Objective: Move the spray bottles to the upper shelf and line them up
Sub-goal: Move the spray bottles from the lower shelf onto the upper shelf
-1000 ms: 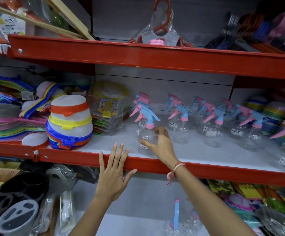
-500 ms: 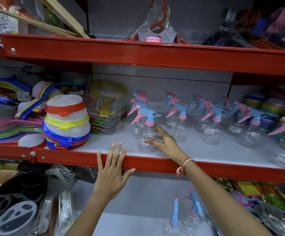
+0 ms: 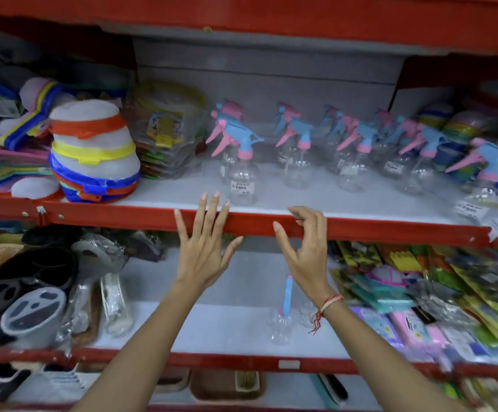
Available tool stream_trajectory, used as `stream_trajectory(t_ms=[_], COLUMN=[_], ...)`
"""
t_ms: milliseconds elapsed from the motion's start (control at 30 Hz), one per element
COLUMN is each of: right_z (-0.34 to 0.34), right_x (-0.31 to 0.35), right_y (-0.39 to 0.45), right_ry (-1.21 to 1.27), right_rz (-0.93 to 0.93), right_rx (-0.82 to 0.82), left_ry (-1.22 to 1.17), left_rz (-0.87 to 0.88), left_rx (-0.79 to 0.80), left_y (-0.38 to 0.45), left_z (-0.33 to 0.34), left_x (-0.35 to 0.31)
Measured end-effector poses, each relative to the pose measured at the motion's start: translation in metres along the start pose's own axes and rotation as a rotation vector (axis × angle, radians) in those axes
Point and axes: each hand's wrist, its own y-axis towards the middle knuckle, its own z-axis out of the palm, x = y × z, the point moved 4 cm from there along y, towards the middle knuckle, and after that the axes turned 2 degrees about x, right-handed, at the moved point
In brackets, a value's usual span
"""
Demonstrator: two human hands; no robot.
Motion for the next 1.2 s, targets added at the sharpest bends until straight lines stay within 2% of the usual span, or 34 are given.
stream_trajectory(t_ms=[133,300,500,567,667,900,1200], right_z=[-0.006,-0.001,0.024,0.035,0.043,0.019,-0.049], right_x=[-0.035,-0.091,-0.126,-0.13,-0.129,-0.112,-0.044], right_y=[-0.066,-0.138,-0.179,-0.184,-0.188,-0.178,-0.094], right_ry=[-0.069,-0.075,-0.144,-0.147,-0.08,0.017,0.042], right_rz=[0.102,0.374,0.71,0.767,0.847,0.789,0.538], right_rx=[0.051,0.347,0.619,0.644,0.574,0.498,0.392], left_ry=[-0.009,-0.013,0.012,0.004,0.005,-0.02,-0.049], left_rz=[0.035,0.011,0.012,0.017,0.028,0.016,0.003], left_rx=[0.045,0.051,0.02,0.011,0.009,0.035,0.067], left_y=[0.006,0.011,0.011,0.012,0.012,0.011,0.009], left_z=[0.009,0.023,0.031,0.032,0.033,0.032,0.027], left_x=[-0.024,-0.028,-0.026,-0.026,-0.025,-0.025,-0.028])
